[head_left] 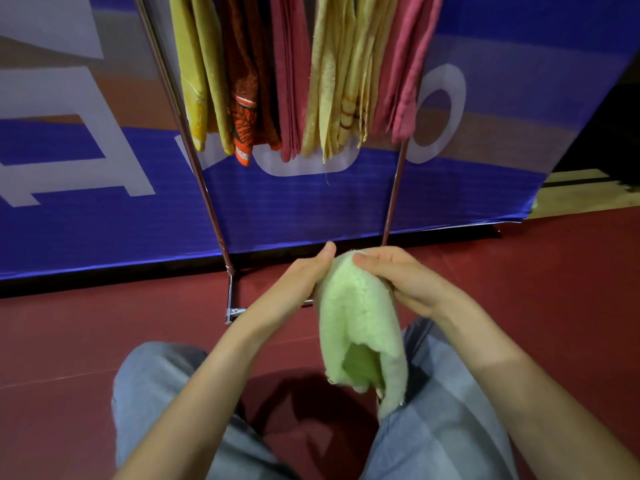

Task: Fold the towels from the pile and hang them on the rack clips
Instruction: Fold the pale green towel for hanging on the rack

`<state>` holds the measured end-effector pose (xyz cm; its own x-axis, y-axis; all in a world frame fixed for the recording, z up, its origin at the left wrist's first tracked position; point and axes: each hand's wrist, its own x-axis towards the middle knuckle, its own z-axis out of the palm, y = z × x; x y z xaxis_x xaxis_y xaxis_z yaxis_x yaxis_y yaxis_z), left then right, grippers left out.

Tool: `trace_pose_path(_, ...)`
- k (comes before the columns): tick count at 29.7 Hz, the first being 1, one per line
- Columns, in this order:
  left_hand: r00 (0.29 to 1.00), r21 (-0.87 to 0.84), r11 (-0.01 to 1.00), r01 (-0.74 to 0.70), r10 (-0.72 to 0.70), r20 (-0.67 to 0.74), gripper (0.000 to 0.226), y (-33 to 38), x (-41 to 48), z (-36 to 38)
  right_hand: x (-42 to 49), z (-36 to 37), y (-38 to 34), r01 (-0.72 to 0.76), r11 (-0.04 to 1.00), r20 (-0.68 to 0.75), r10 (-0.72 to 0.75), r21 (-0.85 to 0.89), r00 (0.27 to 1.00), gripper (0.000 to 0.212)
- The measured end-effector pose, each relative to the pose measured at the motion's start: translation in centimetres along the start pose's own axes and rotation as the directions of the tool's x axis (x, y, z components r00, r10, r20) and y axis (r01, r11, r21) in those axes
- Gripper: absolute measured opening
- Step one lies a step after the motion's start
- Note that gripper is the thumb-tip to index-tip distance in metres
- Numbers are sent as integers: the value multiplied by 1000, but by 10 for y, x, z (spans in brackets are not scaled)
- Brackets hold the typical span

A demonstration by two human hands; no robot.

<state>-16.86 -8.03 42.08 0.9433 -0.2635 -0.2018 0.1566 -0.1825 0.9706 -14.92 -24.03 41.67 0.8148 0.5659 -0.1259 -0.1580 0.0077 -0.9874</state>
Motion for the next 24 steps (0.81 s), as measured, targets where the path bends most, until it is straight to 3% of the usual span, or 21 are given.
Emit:
trace_pose_path(2,999,42,999,16,-18,49,72,8,1,1,-3,-1,-10,-4,1000,7,4,30,1000,24)
trace_pose_path(6,998,-36,999,-27,29,57,42,22,-2,3,-9,-4,-22,28,999,-4,-28,27,1000,21)
trace_pose_path(10,991,-182,976,-116,126,43,35,34,-12,-1,-11,1,-27,24,999,-22,-25,-24,999,24)
trace_pose_path(13,977,-177,963,-204,212,28,31,40,-24,-5,-19,15,-34,60,998,-34,-61,-17,998,24)
trace_pose_path(21,962,-226,935,-272,259,-86,29,38,-49,-8,-26,43,-18,73,997,-84,-75,-26,994,28)
trace_pose_path(24,966,-238,938,-253,233,-112,31,34,-55,-7,-30,46,-14,94,996,-83,-94,-3,992,59)
